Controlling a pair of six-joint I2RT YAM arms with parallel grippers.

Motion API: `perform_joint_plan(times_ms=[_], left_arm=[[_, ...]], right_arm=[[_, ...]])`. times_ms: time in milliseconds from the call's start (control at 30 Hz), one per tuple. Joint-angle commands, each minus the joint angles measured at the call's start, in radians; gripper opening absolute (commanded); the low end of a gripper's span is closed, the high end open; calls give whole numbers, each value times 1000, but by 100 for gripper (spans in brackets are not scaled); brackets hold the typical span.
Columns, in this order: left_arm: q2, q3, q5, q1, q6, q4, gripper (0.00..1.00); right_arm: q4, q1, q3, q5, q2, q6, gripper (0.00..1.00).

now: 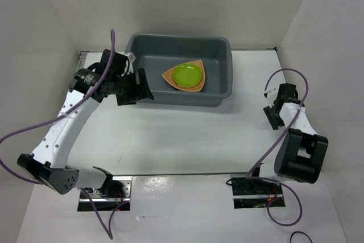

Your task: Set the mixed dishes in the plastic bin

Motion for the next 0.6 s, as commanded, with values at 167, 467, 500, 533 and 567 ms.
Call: perform_joint_plan(times_ms=[167,467,500,533,567], left_arm=[[-38,-20,-14,3,-29,-7,82],[-77,-52,-23,22,-29,-25,82],[-77,-52,-23,22,-29,-36,82],[-77,-52,-23,31,-20,-36,82],[-77,-61,-23,31,-20,-36,82]], right_arm=[[72,-10,33,-54,64,-21,30],[-49,36,264,-65,-133,-1,0],[-68,91,304,-74,-188,-1,0],[-83,130,388,-74,-208,-1,0],[-103,177,428,-62,-222,-1,0]])
